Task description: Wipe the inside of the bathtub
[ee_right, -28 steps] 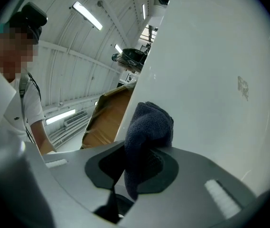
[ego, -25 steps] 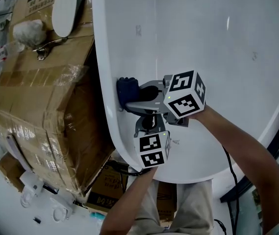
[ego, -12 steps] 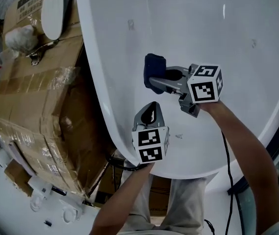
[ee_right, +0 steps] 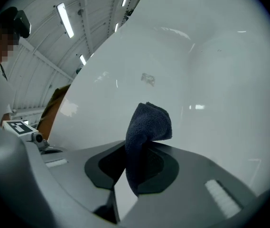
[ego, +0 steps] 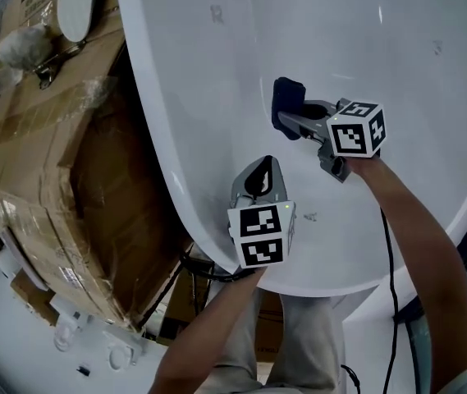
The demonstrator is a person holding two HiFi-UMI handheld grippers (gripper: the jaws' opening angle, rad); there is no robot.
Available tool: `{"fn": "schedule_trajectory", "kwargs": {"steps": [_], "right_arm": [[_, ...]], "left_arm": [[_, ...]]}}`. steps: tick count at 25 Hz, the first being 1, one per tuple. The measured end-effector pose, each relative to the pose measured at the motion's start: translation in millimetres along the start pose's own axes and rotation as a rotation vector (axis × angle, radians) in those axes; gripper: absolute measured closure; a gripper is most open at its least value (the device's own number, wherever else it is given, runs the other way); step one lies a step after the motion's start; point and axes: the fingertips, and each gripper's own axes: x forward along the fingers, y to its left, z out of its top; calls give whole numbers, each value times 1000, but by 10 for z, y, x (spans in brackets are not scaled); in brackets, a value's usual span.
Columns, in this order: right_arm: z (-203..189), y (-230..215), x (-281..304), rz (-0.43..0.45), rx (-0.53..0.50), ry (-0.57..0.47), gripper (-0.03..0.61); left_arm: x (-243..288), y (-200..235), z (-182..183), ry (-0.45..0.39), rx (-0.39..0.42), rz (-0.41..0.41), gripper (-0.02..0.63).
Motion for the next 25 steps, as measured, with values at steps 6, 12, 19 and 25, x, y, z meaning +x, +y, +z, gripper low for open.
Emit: {"fn": "schedule_trajectory", "kwargs": {"steps": [6, 12, 19, 25], "right_arm": [[-433, -201, 140, -49, 11, 73, 526], [-642, -292, 347, -37, -26, 134, 526], [-862, -550, 621, -37, -53, 229, 526], [-999, -751, 808, -39, -70, 288, 526]], "left_arm": [[33, -50, -210, -6, -35, 7, 615], [112, -68, -286, -15, -66, 8, 615], [223, -78, -385, 8, -99, 7, 615], [380, -4, -454, 24, -151, 16, 615]]}}
